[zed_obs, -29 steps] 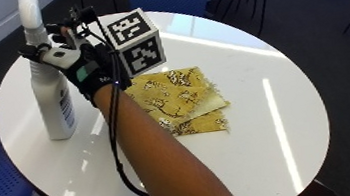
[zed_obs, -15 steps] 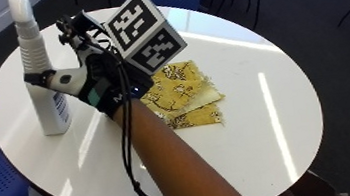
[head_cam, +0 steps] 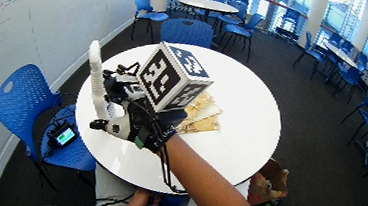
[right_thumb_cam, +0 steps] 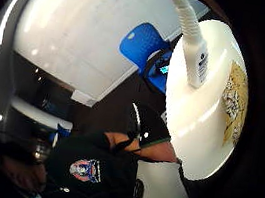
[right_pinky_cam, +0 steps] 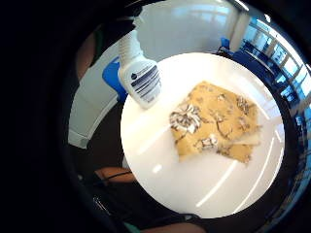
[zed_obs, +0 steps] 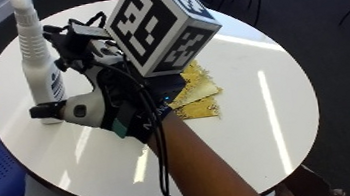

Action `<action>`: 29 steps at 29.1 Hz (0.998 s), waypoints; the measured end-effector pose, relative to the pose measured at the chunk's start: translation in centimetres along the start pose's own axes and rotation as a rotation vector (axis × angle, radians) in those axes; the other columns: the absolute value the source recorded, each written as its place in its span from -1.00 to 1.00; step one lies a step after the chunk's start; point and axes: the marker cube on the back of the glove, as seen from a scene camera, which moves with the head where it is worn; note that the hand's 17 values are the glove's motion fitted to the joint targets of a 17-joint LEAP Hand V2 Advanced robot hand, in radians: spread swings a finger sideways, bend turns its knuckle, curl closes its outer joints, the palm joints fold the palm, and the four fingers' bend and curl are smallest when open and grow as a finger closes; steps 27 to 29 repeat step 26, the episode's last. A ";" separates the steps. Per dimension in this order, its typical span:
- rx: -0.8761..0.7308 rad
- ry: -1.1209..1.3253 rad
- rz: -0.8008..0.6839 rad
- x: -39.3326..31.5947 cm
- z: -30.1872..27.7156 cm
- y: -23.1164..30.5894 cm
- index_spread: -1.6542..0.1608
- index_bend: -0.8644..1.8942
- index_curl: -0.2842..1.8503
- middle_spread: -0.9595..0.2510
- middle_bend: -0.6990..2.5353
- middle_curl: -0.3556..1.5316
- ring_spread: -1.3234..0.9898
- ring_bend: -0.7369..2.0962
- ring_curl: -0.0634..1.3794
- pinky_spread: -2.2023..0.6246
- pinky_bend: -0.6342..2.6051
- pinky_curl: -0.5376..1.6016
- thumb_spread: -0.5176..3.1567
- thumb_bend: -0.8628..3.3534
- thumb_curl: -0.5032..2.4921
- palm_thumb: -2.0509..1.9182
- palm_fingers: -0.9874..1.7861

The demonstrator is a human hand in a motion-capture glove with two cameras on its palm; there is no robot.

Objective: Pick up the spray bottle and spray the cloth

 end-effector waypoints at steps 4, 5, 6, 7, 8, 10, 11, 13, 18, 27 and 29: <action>-0.058 0.049 -0.037 -0.8 -1.0 1.5 0.36 -0.24 -0.43 0.61 -0.46 -0.33 0.17 -0.25 -0.47 0.69 -0.42 -0.18 -0.17 -0.61 -0.38 0.35 -0.07; -0.062 0.065 -0.039 -0.9 -1.2 1.9 0.36 -0.24 -0.43 0.61 -0.46 -0.33 0.17 -0.25 -0.47 0.69 -0.42 -0.18 -0.17 -0.61 -0.38 0.35 -0.07; -0.063 0.082 -0.039 -0.9 -1.3 2.2 0.36 -0.24 -0.43 0.61 -0.46 -0.33 0.17 -0.25 -0.47 0.69 -0.43 -0.18 -0.17 -0.61 -0.38 0.34 -0.07; -0.062 0.101 -0.039 -0.9 -1.4 2.6 0.36 -0.23 -0.42 0.61 -0.46 -0.33 0.17 -0.26 -0.47 0.69 -0.43 -0.19 -0.16 -0.61 -0.39 0.34 -0.07; -0.060 0.123 -0.040 -1.0 -1.6 3.0 0.36 -0.23 -0.42 0.61 -0.46 -0.33 0.17 -0.26 -0.48 0.69 -0.44 -0.19 -0.16 -0.61 -0.39 0.33 -0.06; -0.062 0.165 -0.043 -1.5 -1.8 4.2 0.35 -0.22 -0.42 0.60 -0.45 -0.33 0.17 -0.27 -0.48 0.69 -0.45 -0.19 -0.16 -0.61 -0.40 0.33 -0.05; -0.066 0.181 -0.045 -1.8 -1.8 4.7 0.35 -0.22 -0.41 0.60 -0.45 -0.32 0.17 -0.28 -0.49 0.69 -0.46 -0.19 -0.16 -0.61 -0.40 0.33 -0.04; -0.080 0.204 -0.049 -2.3 -1.8 5.7 0.35 -0.21 -0.41 0.60 -0.46 -0.33 0.17 -0.28 -0.49 0.69 -0.47 -0.20 -0.16 -0.61 -0.41 0.32 -0.02; -0.127 0.234 -0.052 -2.7 -1.2 6.8 0.35 -0.21 -0.40 0.60 -0.46 -0.33 0.17 -0.29 -0.49 0.70 -0.49 -0.20 -0.16 -0.61 -0.42 0.31 -0.01; -0.167 0.248 -0.044 -2.3 -0.4 7.0 0.35 -0.22 -0.40 0.60 -0.46 -0.33 0.17 -0.30 -0.50 0.70 -0.50 -0.20 -0.16 -0.60 -0.43 0.31 0.00; -0.167 0.248 -0.044 -2.3 -0.4 7.0 0.35 -0.22 -0.40 0.60 -0.46 -0.33 0.17 -0.30 -0.50 0.70 -0.50 -0.20 -0.16 -0.60 -0.43 0.31 0.00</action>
